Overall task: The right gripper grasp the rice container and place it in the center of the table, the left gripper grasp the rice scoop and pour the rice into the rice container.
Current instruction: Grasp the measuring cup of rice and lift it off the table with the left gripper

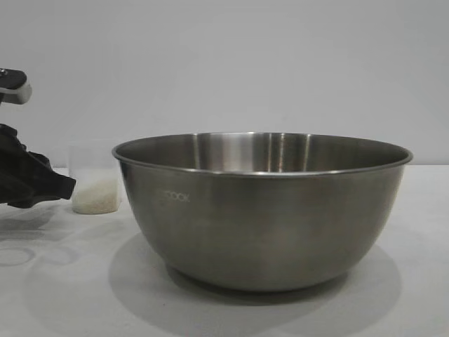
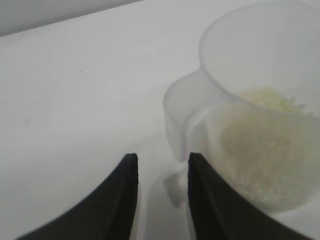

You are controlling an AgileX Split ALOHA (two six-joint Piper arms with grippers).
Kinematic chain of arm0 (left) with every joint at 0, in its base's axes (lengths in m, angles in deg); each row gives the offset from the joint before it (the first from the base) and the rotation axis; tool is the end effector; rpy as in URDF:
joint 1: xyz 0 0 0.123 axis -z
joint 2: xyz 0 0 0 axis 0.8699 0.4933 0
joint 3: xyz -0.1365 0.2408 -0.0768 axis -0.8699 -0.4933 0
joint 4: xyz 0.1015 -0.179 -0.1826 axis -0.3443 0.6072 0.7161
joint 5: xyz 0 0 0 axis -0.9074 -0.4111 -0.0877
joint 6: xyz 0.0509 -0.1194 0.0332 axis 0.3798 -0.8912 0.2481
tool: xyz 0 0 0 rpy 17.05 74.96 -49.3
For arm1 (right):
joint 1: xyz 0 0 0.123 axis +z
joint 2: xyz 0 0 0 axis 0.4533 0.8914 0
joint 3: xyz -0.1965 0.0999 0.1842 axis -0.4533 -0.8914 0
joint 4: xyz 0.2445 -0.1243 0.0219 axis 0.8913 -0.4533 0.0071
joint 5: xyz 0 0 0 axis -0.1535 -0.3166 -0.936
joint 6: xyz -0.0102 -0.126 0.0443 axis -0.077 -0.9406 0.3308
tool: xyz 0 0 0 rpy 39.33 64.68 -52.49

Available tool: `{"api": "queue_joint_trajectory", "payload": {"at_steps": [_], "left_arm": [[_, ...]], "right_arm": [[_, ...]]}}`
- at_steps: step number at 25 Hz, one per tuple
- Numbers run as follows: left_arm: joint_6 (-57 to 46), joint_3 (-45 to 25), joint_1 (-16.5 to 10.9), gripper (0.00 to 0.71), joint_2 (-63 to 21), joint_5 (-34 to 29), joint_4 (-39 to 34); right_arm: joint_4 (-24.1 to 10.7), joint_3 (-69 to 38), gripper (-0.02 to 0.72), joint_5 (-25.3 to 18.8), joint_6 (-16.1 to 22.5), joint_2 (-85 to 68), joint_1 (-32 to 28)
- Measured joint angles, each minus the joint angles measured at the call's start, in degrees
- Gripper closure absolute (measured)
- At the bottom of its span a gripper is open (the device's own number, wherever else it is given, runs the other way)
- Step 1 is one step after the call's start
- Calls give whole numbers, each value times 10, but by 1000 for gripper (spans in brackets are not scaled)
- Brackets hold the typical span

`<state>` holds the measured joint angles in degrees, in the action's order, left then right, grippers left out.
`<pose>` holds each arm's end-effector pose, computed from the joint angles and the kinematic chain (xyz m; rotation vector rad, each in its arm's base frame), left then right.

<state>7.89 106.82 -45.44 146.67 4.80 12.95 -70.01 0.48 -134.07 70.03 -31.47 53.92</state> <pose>0.3460 -0.0801 0.0204 0.2713 1.9082 -0.0318 0.0447 0.0213 0.2561 -0.4284 2.1159 0.3018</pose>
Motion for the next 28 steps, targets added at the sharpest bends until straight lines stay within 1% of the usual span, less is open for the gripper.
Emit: {"api": "queue_joint_trajectory", "payload": {"at_steps": [7, 17, 20, 21, 22, 28], "left_arm": [[0, 22, 0, 506, 1, 0, 11], [-11, 22, 0, 506, -5, 0, 9], [-11, 22, 0, 641, -15, 0, 2], [-11, 22, 0, 666, -17, 0, -3], [-11, 22, 0, 710, -21, 0, -5], [-11, 22, 0, 710, -30, -1, -8]], "right_arm": [[0, 0, 416, 0, 0, 0, 0], [0, 0, 416, 0, 0, 0, 0], [0, 0, 416, 0, 0, 0, 0], [0, 0, 416, 0, 0, 0, 0], [0, 0, 416, 0, 0, 0, 0], [0, 0, 416, 0, 0, 0, 0]]}}
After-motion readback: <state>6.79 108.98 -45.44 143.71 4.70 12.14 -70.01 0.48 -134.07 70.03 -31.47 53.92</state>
